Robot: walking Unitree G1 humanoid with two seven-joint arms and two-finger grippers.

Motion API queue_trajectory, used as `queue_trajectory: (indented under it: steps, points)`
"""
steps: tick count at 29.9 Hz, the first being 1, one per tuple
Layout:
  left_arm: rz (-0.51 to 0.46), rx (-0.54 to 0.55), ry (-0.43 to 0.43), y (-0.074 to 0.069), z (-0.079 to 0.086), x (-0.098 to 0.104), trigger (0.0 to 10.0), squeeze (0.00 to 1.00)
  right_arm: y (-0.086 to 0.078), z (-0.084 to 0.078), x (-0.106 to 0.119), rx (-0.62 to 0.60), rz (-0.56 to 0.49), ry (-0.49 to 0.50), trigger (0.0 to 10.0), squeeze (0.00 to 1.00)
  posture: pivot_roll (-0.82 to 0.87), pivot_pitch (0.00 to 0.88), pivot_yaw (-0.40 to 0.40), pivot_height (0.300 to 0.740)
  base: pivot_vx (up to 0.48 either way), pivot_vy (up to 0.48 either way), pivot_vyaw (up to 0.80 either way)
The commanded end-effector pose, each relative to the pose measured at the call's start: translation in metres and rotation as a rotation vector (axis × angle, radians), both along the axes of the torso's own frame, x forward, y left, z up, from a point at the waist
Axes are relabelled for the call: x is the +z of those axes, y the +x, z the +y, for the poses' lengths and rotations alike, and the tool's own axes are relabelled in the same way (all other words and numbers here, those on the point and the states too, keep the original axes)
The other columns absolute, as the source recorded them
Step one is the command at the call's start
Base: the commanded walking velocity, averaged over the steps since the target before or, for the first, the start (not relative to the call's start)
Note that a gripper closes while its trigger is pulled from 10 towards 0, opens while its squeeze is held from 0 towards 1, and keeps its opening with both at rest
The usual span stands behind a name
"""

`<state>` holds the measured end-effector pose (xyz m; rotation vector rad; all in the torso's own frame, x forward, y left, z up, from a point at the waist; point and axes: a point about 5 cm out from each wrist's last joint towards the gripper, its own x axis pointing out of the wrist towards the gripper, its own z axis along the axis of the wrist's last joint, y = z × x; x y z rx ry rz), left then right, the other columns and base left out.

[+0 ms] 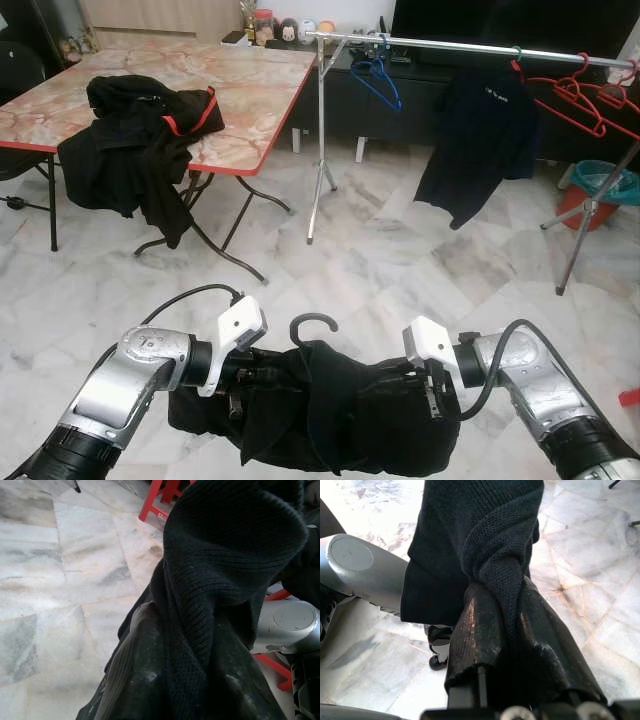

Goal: Hang hanger

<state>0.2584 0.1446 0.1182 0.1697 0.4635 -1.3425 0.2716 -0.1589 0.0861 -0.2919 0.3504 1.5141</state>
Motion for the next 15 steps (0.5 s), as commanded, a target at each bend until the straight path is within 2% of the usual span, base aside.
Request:
queue_trajectory:
  steps: [1, 2, 3, 15]
  points:
    - [-0.008, -0.022, -0.021, -0.0014, -0.0074, 0.0035, 0.0, 0.00, 0.0019, 0.0092, 0.0066, 0.040, -0.024, 0.035, 10.0, 0.51, -0.08, 0.000, -0.032, 0.740, 0.000, 0.000, 0.00]
    - [-0.008, -0.023, -0.021, -0.0014, -0.0074, 0.0034, 0.0, 0.00, 0.0019, 0.0093, 0.0066, 0.041, -0.025, 0.035, 10.0, 0.51, -0.08, 0.000, -0.032, 0.740, 0.000, 0.000, 0.00]
    - [-0.008, -0.022, -0.021, -0.0013, -0.0075, 0.0033, 0.0, 0.00, 0.0024, 0.0095, 0.0066, 0.037, -0.026, 0.035, 10.0, 1.00, -0.08, 0.000, -0.033, 0.740, 0.000, 0.000, 0.00]
    - [-0.004, -0.012, -0.012, -0.0012, -0.0055, 0.0010, 0.0, 0.00, 0.0005, 0.0075, 0.0060, 0.050, -0.017, 0.023, 10.0, 1.00, -0.08, 0.000, -0.036, 0.740, 0.000, 0.000, 0.00]
